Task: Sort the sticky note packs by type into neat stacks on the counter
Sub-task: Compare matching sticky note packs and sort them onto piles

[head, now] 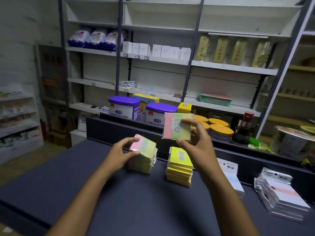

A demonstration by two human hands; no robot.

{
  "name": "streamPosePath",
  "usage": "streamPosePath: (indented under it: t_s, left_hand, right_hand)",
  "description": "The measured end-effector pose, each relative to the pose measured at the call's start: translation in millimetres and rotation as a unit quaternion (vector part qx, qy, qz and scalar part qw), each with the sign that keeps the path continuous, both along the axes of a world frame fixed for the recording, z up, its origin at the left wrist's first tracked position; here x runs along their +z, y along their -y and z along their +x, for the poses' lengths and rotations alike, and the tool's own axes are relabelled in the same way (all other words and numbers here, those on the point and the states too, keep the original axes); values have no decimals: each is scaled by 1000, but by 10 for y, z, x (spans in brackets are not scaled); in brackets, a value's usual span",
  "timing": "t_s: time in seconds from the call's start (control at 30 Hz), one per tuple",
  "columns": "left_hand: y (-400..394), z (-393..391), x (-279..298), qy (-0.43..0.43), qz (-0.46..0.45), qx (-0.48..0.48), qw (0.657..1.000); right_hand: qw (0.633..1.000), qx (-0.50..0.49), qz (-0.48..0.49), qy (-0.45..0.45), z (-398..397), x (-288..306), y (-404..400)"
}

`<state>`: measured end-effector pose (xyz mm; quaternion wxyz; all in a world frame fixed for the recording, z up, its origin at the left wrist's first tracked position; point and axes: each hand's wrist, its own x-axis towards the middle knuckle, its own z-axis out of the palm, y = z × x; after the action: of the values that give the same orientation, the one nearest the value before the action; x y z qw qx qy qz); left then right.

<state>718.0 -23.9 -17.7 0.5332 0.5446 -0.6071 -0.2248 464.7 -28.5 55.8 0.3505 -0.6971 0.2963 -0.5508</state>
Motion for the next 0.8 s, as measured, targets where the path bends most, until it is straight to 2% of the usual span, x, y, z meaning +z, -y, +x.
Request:
streamPosePath:
  t_s: [0.1, 0.2, 0.33, 0.53, 0.6, 0.67, 0.73, 0.8]
  left_hand:
    - [75, 41, -61, 21, 25, -15, 999]
    - [105, 35, -131, 51, 28, 9, 998]
    - [152, -1, -152, 139, -2, 34, 990]
    - [248, 60, -108, 220, 25, 33, 975]
    - [298, 99, -16, 220, 29, 9, 975]
    - [336, 148, 44, 163, -2, 11, 987]
    - [348, 199, 41, 154, -37, 71, 985]
    - [319, 241, -2, 238, -36, 159, 957]
  right_hand:
    - [1000, -8, 6, -5, 109, -27, 78]
    - [1000, -12, 8, -10, 146, -77, 126]
    - [999, -25, 0, -30, 130, -145, 154]
    - [997, -58, 11, -50, 79, -234, 164]
    - [996, -66, 11, -52, 75, -245, 179]
    - [996, -73, 9, -58, 77, -271, 204]
    - [994, -82, 10, -66, 81, -303, 227]
    - [992, -95, 10, -81, 89, -338, 253]
